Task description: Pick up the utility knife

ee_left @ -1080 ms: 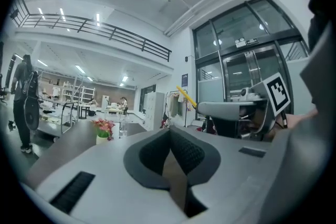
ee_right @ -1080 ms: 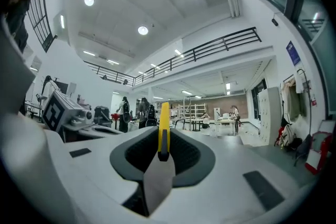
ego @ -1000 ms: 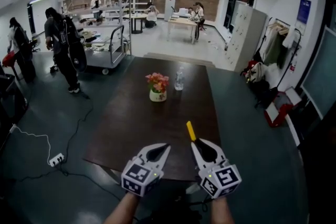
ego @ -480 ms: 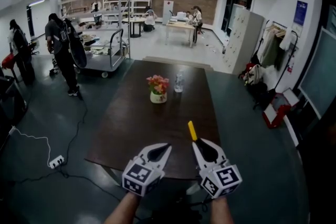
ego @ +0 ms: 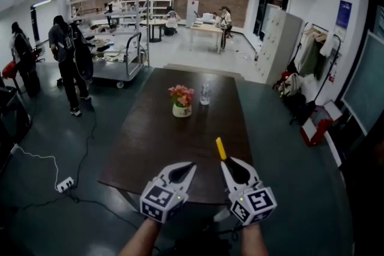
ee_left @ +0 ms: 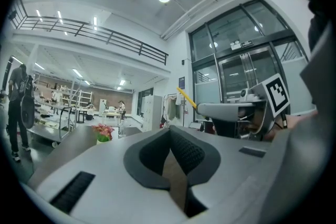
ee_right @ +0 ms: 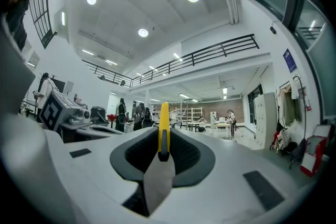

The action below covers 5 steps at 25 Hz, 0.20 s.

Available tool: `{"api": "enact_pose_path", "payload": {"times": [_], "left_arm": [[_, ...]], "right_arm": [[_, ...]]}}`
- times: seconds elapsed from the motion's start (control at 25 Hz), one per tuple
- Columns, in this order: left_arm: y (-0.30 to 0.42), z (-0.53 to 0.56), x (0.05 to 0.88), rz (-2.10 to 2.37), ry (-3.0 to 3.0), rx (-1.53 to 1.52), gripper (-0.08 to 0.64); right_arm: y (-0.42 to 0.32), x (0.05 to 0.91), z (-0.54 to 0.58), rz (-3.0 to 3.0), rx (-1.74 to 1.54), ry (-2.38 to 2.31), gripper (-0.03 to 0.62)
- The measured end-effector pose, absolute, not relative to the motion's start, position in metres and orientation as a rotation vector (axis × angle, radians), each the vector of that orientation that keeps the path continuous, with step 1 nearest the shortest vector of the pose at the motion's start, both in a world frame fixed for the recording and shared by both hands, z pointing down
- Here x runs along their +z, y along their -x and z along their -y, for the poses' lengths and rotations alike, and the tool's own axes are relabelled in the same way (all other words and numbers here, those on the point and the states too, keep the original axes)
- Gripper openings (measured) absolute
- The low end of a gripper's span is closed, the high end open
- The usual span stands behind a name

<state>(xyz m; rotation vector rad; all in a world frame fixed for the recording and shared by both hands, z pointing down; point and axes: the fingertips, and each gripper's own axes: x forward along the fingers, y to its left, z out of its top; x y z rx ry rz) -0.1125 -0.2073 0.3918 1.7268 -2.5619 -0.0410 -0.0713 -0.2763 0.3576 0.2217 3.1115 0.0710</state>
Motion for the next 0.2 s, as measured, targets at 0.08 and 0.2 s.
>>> {"api": "enact_pose_path", "payload": {"times": [0.08,0.2], "left_arm": [[0.1121,0.2074,0.3921,2.562,-1.725,-0.041,0.0],[0.1118,0.2085,0.3941,2.558,-1.722,-0.038,0.0]], "right_arm": [[0.0714,0.3575,0.2758,-3.115,0.086,-0.223,0.077],[0.0715,0.3582,0.2763,-3.118,0.106,-0.222,0.077]]}}
